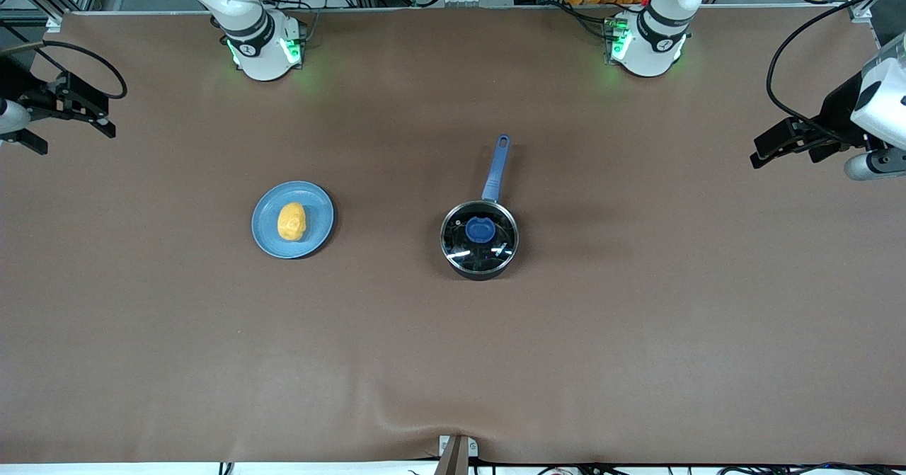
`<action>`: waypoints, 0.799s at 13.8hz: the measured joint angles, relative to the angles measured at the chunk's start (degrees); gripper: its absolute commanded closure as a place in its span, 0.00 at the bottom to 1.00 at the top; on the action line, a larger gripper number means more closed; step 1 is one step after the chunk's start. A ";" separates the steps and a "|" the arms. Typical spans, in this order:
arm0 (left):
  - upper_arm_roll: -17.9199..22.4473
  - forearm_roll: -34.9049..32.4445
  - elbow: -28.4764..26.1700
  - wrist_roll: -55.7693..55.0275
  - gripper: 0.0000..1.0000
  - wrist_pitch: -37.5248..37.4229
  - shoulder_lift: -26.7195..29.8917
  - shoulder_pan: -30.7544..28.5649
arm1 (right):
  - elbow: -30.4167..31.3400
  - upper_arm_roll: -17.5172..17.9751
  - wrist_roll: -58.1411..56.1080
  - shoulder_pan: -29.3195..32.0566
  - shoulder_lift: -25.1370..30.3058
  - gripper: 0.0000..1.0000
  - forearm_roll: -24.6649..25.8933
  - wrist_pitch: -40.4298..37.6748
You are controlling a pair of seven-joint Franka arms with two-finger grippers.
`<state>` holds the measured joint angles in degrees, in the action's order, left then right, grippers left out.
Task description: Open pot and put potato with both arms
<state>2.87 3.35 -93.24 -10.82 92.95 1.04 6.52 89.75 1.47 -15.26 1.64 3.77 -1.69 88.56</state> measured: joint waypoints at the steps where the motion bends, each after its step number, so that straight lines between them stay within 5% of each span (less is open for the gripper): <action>1: 0.00 0.00 -0.04 0.16 0.00 0.22 0.00 0.00 | -0.03 -0.15 0.00 0.00 -0.01 0.00 -0.11 -0.02; 11: -0.01 0.00 -0.64 1.11 0.00 1.51 0.00 -0.02 | -0.28 -0.23 3.83 -0.30 -0.01 0.00 -0.24 -1.63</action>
<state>2.86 3.35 -93.87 -9.71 94.46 1.04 6.51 89.47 1.25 -11.43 1.34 3.76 -1.93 86.94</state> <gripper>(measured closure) 0.000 0.000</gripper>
